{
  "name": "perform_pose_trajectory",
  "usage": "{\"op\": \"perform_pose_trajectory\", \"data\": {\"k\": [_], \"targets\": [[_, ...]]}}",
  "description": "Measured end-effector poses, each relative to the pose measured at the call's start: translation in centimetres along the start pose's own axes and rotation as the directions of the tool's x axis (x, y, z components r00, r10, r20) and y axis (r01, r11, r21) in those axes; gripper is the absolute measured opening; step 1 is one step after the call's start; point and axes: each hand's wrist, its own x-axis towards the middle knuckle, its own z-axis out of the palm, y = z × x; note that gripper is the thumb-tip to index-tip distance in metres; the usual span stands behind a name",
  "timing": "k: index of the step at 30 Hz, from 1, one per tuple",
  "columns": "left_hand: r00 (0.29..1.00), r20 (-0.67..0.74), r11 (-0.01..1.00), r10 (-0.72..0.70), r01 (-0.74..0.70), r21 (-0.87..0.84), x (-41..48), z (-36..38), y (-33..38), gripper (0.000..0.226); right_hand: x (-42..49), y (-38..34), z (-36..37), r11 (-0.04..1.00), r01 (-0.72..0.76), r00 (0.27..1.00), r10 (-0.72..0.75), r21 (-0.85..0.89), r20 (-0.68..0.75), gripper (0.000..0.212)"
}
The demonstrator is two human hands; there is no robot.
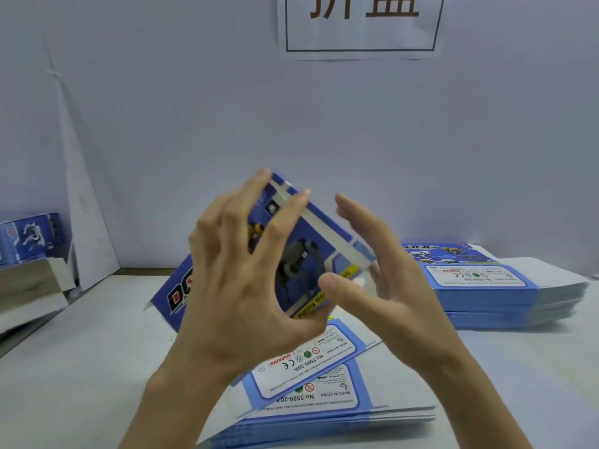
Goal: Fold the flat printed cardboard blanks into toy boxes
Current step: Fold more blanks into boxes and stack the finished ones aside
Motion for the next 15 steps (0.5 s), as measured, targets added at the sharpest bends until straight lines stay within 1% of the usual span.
{"op": "perform_pose_trajectory", "data": {"k": [1, 3, 4, 6, 8, 9, 11, 13, 14, 15], "targets": [[1.0, -0.011, 1.0, -0.028, 0.028, 0.004, 0.1, -0.2, 0.2, 0.094, 0.1, 0.1, 0.1, 1.0, 0.022, 0.999, -0.022, 0.012, -0.034, 0.062], [0.999, -0.006, 0.998, -0.04, 0.04, -0.041, 0.2, -0.6, 0.4, 0.1, 0.4, 0.2, 0.3, 0.992, 0.087, 0.99, -0.076, 0.095, -0.12, 0.051], [0.999, 0.005, 0.993, -0.039, 0.04, -0.113, 0.2, -1.1, 0.4, 0.101, 0.6, 0.0, 0.2, 0.981, 0.136, 0.975, -0.109, 0.135, -0.192, 0.046], [0.999, 0.002, 0.955, -0.042, 0.041, -0.294, 0.5, -2.1, 0.0, 0.092, 0.8, -0.5, -0.3, 0.953, 0.249, 0.922, -0.178, 0.173, -0.344, 0.04], [0.996, -0.031, 0.885, -0.086, 0.062, -0.461, 0.6, -2.8, -0.6, 0.079, 0.7, -1.3, -1.0, 0.926, 0.331, 0.87, -0.225, 0.181, -0.439, 0.03], [0.991, -0.044, 0.833, -0.128, 0.083, -0.547, 0.6, -2.9, -0.7, 0.074, 0.6, -1.7, -1.3, 0.924, 0.34, 0.854, -0.225, 0.176, -0.47, 0.022], [0.97, -0.014, 0.668, -0.243, 0.156, -0.728, 0.5, -2.6, -0.3, 0.063, 0.3, -2.4, -1.3, 0.941, 0.296, 0.851, -0.183, 0.162, -0.492, 0.019], [0.951, 0.039, 0.483, -0.305, 0.19, -0.855, 0.3, -1.9, 0.6, 0.051, 0.1, -2.7, -0.7, 0.949, 0.271, 0.872, -0.17, 0.162, -0.459, 0.018], [0.945, 0.07, 0.355, -0.32, 0.188, -0.916, 0.2, -1.7, 1.1, 0.044, 0.2, -2.9, -0.3, 0.946, 0.278, 0.882, -0.181, 0.17, -0.435, 0.017], [0.941, 0.113, 0.196, -0.32, 0.182, -0.963, 0.1, -1.4, 1.4, 0.038, 0.2, -2.9, 0.0, 0.939, 0.297, 0.885, -0.203, 0.172, -0.42, 0.018]]}}
